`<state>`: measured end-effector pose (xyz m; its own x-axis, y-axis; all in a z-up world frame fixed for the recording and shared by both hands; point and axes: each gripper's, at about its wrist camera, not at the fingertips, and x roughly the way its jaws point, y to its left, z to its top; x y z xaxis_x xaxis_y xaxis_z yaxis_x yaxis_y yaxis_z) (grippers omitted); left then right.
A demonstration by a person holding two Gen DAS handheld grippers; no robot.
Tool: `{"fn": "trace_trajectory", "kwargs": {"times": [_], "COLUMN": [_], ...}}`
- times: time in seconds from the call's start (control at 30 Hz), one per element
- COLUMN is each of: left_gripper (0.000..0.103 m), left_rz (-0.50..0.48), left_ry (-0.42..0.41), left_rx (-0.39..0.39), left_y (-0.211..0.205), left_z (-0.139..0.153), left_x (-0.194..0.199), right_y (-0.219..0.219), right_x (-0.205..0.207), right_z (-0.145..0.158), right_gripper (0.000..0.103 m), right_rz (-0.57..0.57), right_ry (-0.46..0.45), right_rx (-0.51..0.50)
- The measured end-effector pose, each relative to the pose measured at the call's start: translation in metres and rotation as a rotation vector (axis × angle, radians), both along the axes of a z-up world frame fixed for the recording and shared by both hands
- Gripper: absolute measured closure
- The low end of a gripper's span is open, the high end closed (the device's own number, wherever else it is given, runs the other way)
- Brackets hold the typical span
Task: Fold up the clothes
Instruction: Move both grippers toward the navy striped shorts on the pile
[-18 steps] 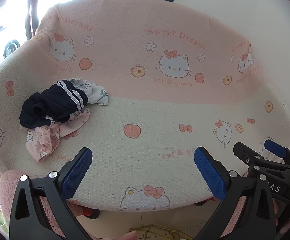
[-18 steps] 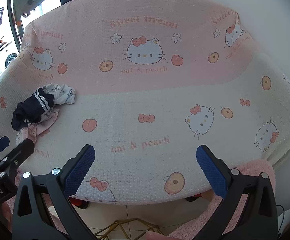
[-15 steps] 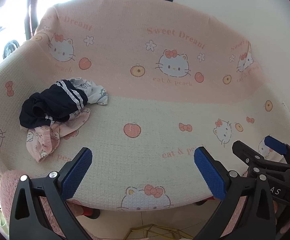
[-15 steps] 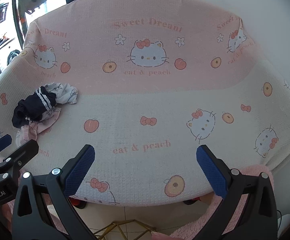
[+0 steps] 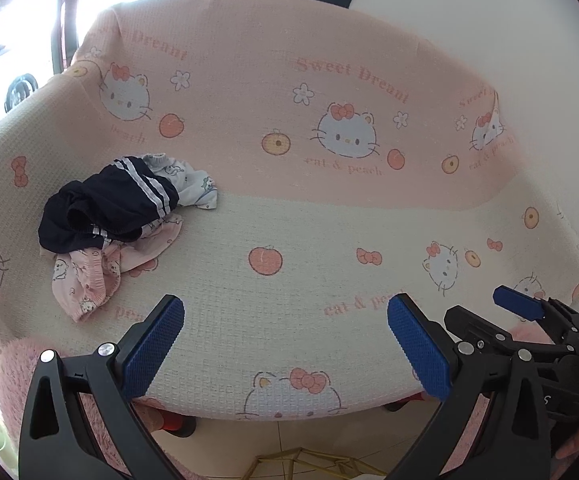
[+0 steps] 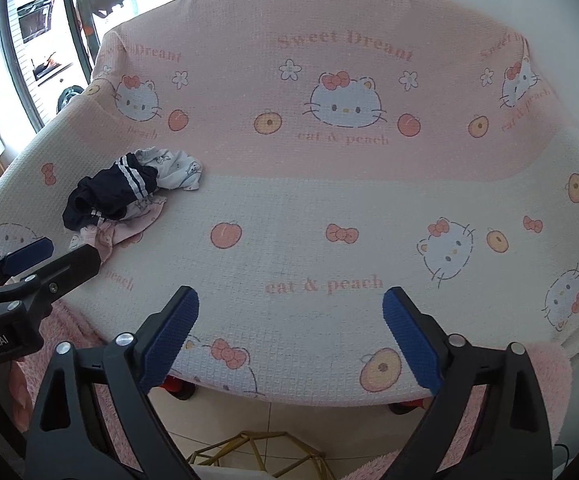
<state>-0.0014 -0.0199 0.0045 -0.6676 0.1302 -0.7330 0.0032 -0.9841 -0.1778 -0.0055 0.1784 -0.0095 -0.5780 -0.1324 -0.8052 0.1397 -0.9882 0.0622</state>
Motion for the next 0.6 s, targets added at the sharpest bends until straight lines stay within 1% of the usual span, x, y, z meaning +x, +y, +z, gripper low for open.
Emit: {"fn": "trace_trajectory", "kwargs": {"times": [0.03,0.07,0.13,0.17,0.2,0.23,0.27,0.3,0.37,0.43,0.53,0.6], "left_gripper": [0.0,0.0,0.0,0.0,0.004,0.007,0.014,0.019,0.021,0.021,0.021,0.021], "left_rz": [0.016,0.031,0.065,0.101,0.142,0.179,0.216,0.252,0.313,0.344,0.38,0.399], "left_ry": [0.006,0.011,0.023,0.028,0.029,0.019,0.009,-0.001,-0.035,-0.059,-0.072,-0.082], "left_rx": [0.003,0.005,0.014,0.042,0.064,0.066,0.069,0.071,0.073,0.09,0.068,0.058], "left_y": [-0.006,-0.011,-0.023,-0.036,-0.051,-0.064,-0.078,-0.091,-0.115,-0.134,-0.153,-0.164], "left_z": [0.0,0.0,0.0,0.0,-0.002,-0.006,-0.009,-0.013,-0.021,-0.029,-0.036,-0.04], "left_x": [-0.001,-0.002,-0.004,-0.007,-0.011,-0.016,-0.02,-0.025,-0.035,-0.042,-0.05,-0.058], "right_y": [-0.004,-0.009,-0.022,-0.029,-0.036,-0.043,-0.05,-0.058,-0.074,-0.091,-0.117,-0.137], "right_x": [-0.003,-0.007,-0.017,-0.021,-0.028,-0.035,-0.043,-0.051,-0.069,-0.085,-0.104,-0.114], "right_z": [-0.003,-0.003,-0.001,0.0,0.002,0.004,0.006,0.008,0.01,0.008,-0.001,-0.011], "right_gripper": [0.021,0.023,0.023,0.024,0.024,0.024,0.024,0.024,0.024,0.024,0.024,0.024], "right_rz": [0.023,0.048,0.098,0.123,0.139,0.145,0.152,0.156,0.179,0.21,0.25,0.28], "right_ry": [-0.01,-0.015,-0.003,0.007,0.016,0.026,0.036,0.046,0.057,0.05,0.037,0.026], "right_rx": [-0.008,-0.007,0.012,0.024,0.035,0.044,0.054,0.063,0.065,0.05,0.031,0.039]}}
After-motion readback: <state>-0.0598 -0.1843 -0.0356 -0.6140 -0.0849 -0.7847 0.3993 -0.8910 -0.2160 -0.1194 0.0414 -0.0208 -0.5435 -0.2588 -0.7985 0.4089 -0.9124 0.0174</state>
